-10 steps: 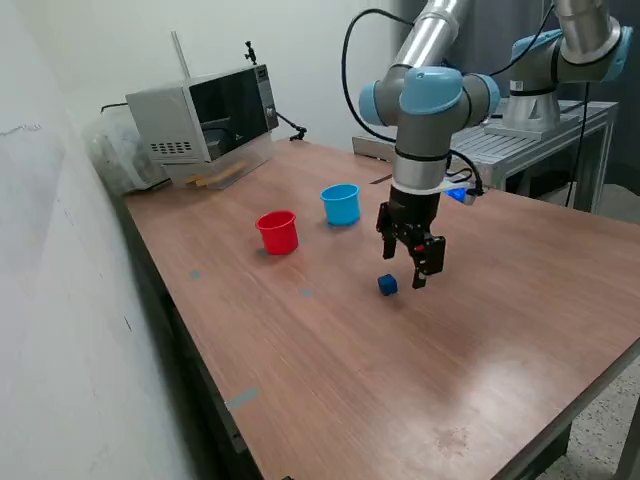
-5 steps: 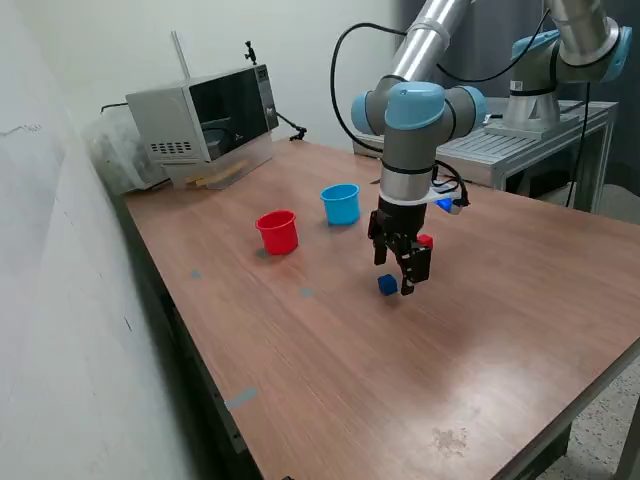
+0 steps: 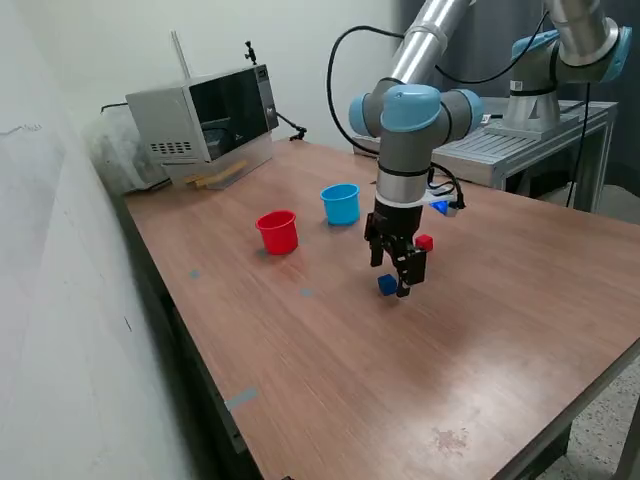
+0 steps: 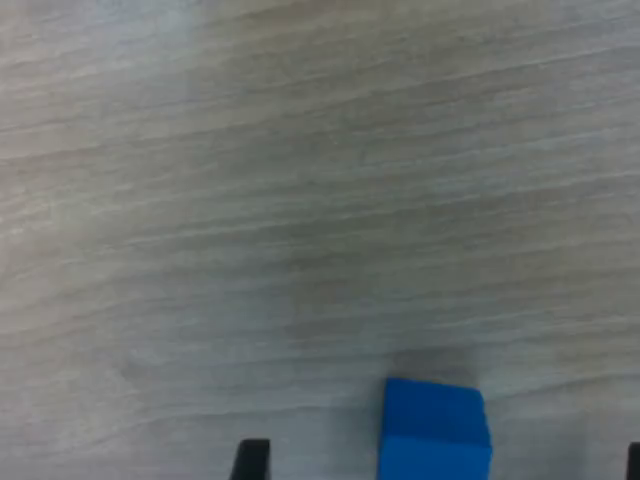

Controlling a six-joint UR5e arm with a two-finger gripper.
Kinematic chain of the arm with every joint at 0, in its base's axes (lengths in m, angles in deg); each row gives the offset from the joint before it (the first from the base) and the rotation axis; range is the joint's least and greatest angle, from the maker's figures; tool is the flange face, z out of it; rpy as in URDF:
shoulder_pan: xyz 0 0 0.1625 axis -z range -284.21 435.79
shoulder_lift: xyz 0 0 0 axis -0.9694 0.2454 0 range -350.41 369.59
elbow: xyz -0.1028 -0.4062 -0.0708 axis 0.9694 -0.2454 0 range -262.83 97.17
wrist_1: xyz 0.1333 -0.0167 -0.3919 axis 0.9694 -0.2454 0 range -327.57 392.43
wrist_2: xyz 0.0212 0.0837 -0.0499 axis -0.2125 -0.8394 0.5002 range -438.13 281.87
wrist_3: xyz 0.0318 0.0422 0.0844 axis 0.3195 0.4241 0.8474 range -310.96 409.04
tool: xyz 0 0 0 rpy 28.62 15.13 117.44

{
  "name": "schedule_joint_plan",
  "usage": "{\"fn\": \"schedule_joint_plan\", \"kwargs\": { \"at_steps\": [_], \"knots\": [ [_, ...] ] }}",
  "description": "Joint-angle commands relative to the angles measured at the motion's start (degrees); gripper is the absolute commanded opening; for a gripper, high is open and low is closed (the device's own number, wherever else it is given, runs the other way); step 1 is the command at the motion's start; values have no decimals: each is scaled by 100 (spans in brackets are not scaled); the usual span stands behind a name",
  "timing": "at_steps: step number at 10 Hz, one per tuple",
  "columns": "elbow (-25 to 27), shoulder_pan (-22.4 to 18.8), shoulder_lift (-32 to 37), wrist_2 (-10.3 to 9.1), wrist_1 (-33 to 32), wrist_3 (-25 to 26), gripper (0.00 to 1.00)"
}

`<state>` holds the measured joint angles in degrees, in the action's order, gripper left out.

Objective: Place red objects in the red bin, and blue objects in the blue bin.

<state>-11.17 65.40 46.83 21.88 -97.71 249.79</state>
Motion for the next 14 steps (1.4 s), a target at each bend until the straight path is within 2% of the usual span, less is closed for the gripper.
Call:
{"fn": "schedule_joint_plan", "kwargs": {
  "at_steps": [1,7,8,14],
  "knots": [
    [-38,19,-85,9,-11,9,100],
    [-38,37,-77,9,-47,9,100],
    [-38,37,-85,9,-46,9,0],
    [-11,37,-86,9,-73,0,0]
  ]
}}
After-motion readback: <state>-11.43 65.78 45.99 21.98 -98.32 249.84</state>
